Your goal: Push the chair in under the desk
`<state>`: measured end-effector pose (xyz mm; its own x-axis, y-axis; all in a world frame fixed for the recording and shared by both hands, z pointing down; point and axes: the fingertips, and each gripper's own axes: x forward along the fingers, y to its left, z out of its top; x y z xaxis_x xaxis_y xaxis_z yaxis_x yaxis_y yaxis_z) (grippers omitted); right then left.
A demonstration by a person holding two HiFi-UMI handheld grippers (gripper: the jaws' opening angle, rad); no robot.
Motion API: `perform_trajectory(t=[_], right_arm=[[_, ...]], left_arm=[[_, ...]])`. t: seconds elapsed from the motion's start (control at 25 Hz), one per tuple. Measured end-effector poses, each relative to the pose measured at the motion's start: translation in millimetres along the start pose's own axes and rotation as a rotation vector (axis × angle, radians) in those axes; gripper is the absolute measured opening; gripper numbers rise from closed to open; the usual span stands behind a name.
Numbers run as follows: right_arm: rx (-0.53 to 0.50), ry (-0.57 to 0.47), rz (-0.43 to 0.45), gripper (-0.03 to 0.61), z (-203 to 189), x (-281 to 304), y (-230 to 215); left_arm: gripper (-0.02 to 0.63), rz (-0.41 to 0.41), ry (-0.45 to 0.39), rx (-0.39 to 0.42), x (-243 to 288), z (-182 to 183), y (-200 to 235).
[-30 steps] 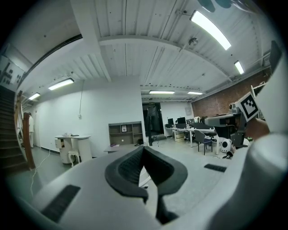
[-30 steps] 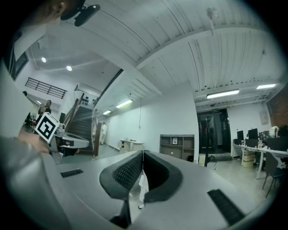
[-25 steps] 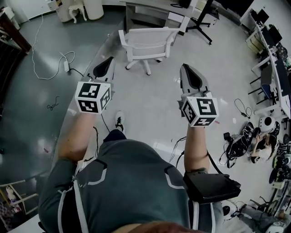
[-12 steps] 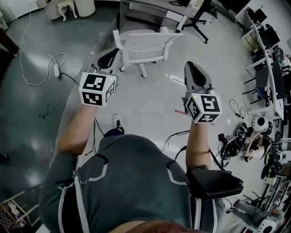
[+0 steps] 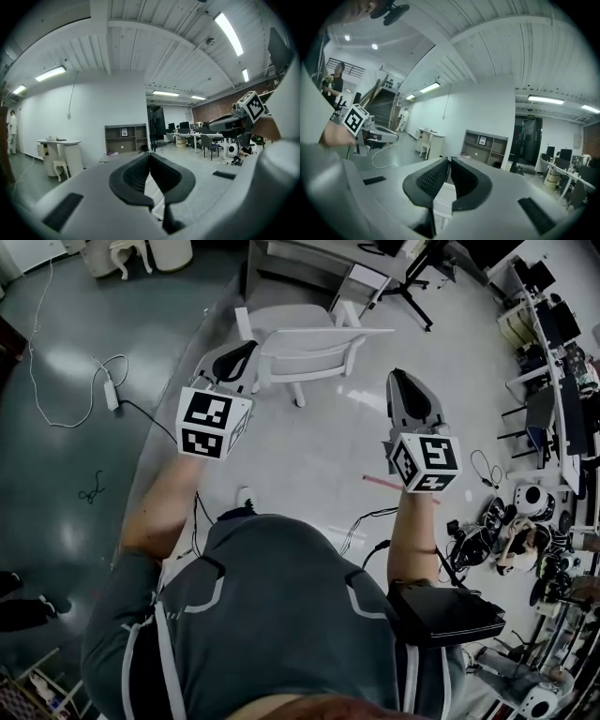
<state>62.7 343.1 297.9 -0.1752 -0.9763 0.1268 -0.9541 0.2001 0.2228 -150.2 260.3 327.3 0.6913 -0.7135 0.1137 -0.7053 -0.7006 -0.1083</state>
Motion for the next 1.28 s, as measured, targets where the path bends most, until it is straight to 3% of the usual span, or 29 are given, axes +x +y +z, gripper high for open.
perform_trajectory(t=[0.24,0.6,0.88,1.0,1.28], right_arm=[[-0.028,0.029,-0.004,0.057,3.5,39.1,-0.1],[-0.076,0.071,0.06,0.101,-6.8,90.5,-19.4],[-0.115,0.123,0.182,0.138,-51.1,143.6,-58.4],[-0.181,0.18,0.263,0.161,-83.9,167.1,-73.6],[-0.247,0.282,0.4,0.173,-143.1,217.1,-123.5]], left_arm=[[0.009,-0.047,0.01,0.005,30.0,-9.2,30.0],[0.011,-0.026,0.043,-0.001,70.2,-18.3,58.0],[0.026,-0.045,0.116,0.043,127.0,-37.6,50.3],[0.098,-0.063,0.183,0.055,155.5,-58.5,44.0],[0.138,-0.066,0.345,0.069,226.0,-104.0,30.4]])
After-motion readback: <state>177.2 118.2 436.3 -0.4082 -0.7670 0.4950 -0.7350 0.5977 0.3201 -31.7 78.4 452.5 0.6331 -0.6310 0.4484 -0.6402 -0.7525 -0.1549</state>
